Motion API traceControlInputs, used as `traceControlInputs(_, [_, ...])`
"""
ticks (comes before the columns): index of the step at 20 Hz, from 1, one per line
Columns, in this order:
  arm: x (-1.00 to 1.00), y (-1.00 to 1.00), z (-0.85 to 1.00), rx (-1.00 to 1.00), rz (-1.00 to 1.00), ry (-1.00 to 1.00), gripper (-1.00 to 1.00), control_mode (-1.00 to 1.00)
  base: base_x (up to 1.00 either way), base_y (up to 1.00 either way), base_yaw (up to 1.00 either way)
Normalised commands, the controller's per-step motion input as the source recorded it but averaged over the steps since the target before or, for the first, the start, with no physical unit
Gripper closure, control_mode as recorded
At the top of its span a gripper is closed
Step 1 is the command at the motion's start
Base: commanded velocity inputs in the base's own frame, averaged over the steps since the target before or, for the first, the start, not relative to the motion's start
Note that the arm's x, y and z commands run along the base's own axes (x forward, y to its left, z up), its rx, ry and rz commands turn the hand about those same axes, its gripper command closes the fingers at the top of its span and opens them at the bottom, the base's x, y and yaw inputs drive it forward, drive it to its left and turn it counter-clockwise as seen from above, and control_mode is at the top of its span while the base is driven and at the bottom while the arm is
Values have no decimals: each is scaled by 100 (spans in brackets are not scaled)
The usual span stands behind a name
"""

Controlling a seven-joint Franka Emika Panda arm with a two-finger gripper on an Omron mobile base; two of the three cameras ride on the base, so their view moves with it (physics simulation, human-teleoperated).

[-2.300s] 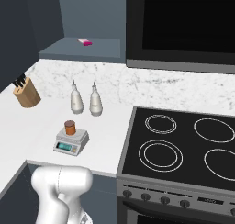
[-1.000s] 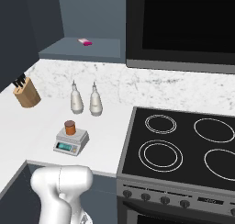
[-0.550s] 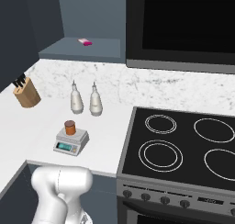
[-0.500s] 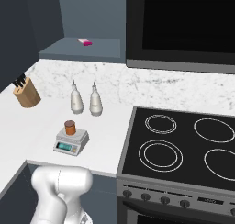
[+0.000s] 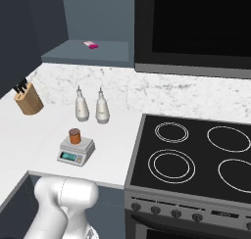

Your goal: Pick the jam and place it on the digital scale for weighing, and close the cabinet.

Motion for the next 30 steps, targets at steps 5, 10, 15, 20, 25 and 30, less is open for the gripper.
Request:
traceControlInputs(5, [0, -35, 25, 8, -11, -21, -100, -100, 0, 0, 0])
traceControlInputs(10, [0, -73, 31, 15, -14, -26, -100, -100, 0, 0, 0])
traceControlInputs(15, [2, -75, 18, 15, -12, -15, -100, -100, 0, 0, 0])
traceControlInputs(20, [0, -99, 34, 22, -12, -23, -100, -100, 0, 0, 0])
traceControlInputs(25, [0, -100, 41, 26, -5, -13, -100, -100, 0, 0, 0])
traceControlInputs(30, [19, -96, 28, 24, 0, 5, -100, -100, 0, 0, 0])
